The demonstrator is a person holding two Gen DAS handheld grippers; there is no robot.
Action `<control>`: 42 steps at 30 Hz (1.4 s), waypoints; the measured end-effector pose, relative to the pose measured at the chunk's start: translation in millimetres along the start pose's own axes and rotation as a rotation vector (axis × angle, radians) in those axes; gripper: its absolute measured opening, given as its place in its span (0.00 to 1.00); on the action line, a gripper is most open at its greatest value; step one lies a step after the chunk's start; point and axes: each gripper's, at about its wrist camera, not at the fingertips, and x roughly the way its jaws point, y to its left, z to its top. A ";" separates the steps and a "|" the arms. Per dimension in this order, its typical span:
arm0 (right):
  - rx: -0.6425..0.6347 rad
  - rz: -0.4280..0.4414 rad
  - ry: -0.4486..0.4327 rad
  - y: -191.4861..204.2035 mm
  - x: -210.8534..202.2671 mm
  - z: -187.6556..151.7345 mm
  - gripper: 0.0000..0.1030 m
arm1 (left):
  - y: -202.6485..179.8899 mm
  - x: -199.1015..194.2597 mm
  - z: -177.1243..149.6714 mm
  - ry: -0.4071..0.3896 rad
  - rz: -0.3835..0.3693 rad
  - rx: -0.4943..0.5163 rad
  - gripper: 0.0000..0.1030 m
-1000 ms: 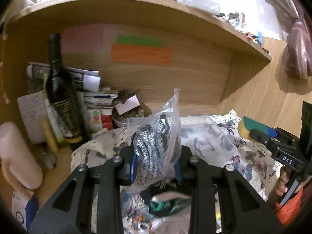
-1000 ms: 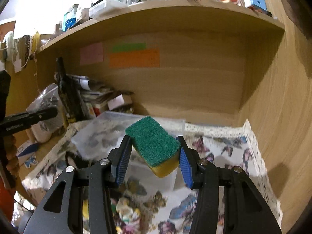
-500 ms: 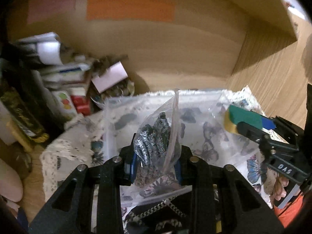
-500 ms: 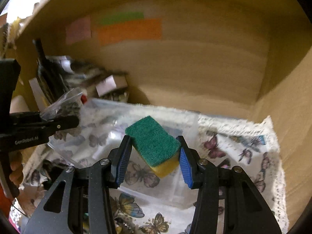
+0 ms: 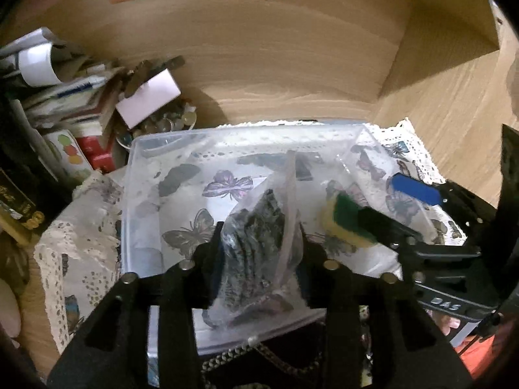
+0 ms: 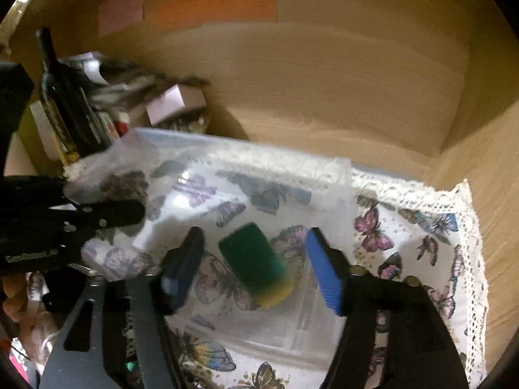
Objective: Organize soft objects
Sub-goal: 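Lower the zip bag and sponge into the clear box and open both tools, then grasp the black headband with the left tool while the right tool grasps the floral scrunchie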
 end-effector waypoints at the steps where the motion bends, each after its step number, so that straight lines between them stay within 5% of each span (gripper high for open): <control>1: 0.004 -0.001 -0.017 -0.3 -3.1 0.6 0.66 | -1.4 -5.7 -0.3 -0.016 0.004 0.005 0.48; 3: 0.009 0.005 -0.051 -1.8 -17.4 0.1 0.67 | -3.2 -19.8 -0.7 -0.055 0.013 0.013 0.66; 9: 0.021 0.021 -0.143 -7.8 -60.5 -0.7 0.78 | -2.7 -69.4 -7.8 -0.175 0.044 0.031 0.96; 15: 0.016 0.031 -0.204 -6.2 -90.6 -15.2 0.79 | -4.0 -93.4 -34.2 -0.232 0.114 0.086 0.99; 26: 0.039 0.111 -0.116 2.4 -89.4 -79.0 0.78 | -0.3 -59.0 -85.8 -0.097 0.101 0.114 0.99; 34: 0.019 0.155 0.018 15.9 -64.5 -107.4 0.43 | 4.9 -41.7 -94.1 -0.099 0.052 0.048 0.98; 42: 0.002 0.181 0.081 20.6 -50.2 -119.4 0.17 | 0.4 -53.8 -100.6 -0.137 0.089 0.096 0.50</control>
